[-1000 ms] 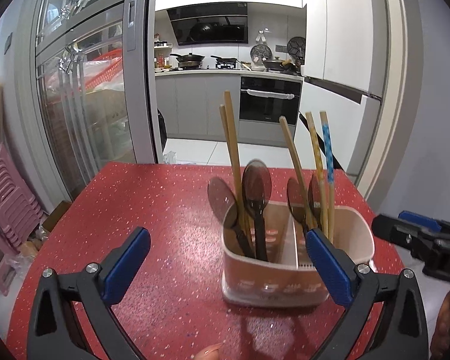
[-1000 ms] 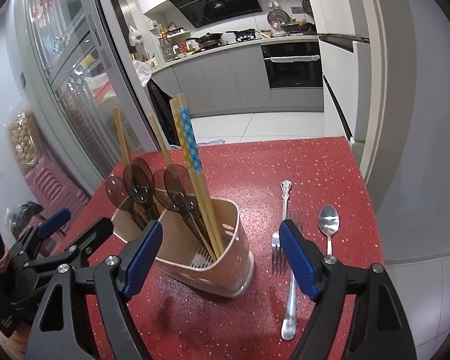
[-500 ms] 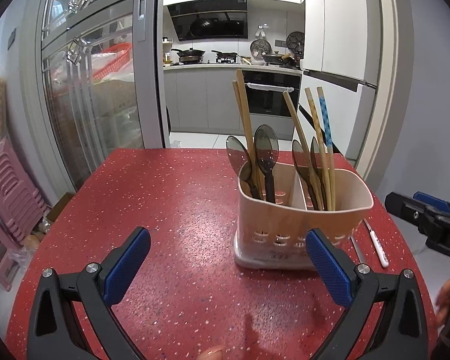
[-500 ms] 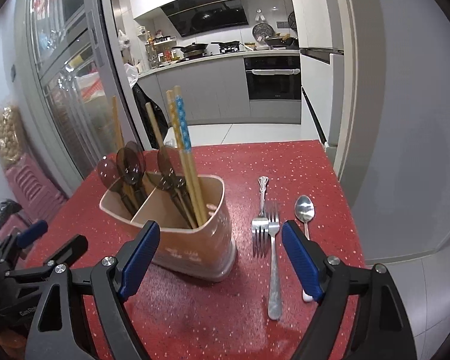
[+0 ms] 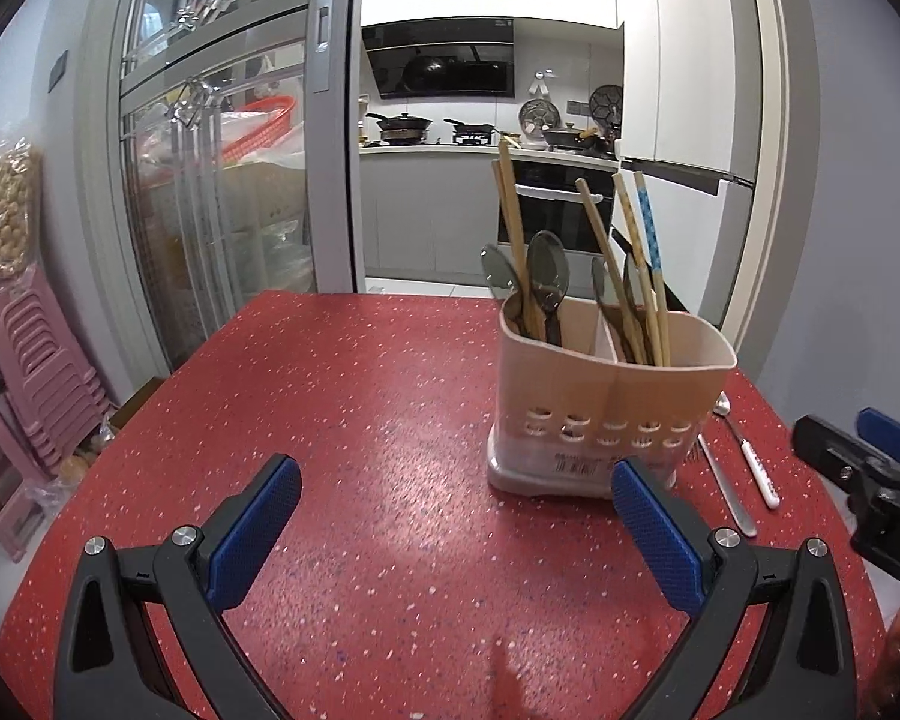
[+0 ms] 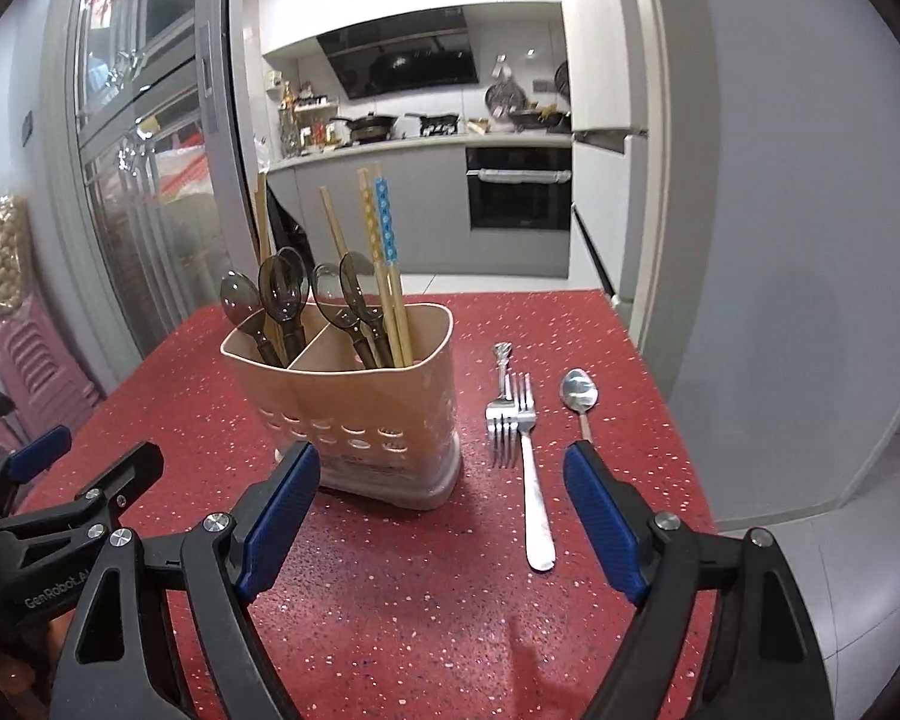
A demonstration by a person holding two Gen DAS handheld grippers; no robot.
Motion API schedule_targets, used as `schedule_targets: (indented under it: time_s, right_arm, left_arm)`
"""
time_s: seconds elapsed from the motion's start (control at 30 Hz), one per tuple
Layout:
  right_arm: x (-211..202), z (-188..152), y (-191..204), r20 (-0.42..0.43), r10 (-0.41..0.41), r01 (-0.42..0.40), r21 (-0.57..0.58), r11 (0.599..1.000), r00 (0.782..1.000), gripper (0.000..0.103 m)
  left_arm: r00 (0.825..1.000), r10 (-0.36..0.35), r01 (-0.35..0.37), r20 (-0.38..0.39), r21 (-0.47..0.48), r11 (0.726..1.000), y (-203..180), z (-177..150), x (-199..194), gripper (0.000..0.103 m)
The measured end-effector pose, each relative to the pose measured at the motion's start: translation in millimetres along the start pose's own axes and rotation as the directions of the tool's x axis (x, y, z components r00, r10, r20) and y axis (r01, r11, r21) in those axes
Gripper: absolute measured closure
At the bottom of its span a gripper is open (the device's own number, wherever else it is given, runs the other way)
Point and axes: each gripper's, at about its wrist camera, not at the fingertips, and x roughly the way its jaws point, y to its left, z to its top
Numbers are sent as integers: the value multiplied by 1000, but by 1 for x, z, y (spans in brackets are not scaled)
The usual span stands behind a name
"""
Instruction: Organize utensils
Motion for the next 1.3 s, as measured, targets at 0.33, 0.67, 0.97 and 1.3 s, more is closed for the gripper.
schedule_targets:
  time_s: [0.33,0.67,0.97,1.3]
  right_arm:
    - [-17,-16,0,41,-46,46,-6,999,998,17]
    - [-23,-13,3,56,-39,39,-1,999,998,17]
    - [-22,-14,6,53,-39,39,-3,999,998,17]
    - [-22,-13,6,54,-40,39,3,999,998,17]
  left_arm:
    - [1000,13,-13,25,-19,1000,6,-11,-14,0]
    - [999,-1,0,34,19,1000,3,-11,-17,0]
    - [1000,1,-1,29,21,1000,6,-11,-15,0]
    - [1000,-1,0,28,27,1000,5,-11,-15,0]
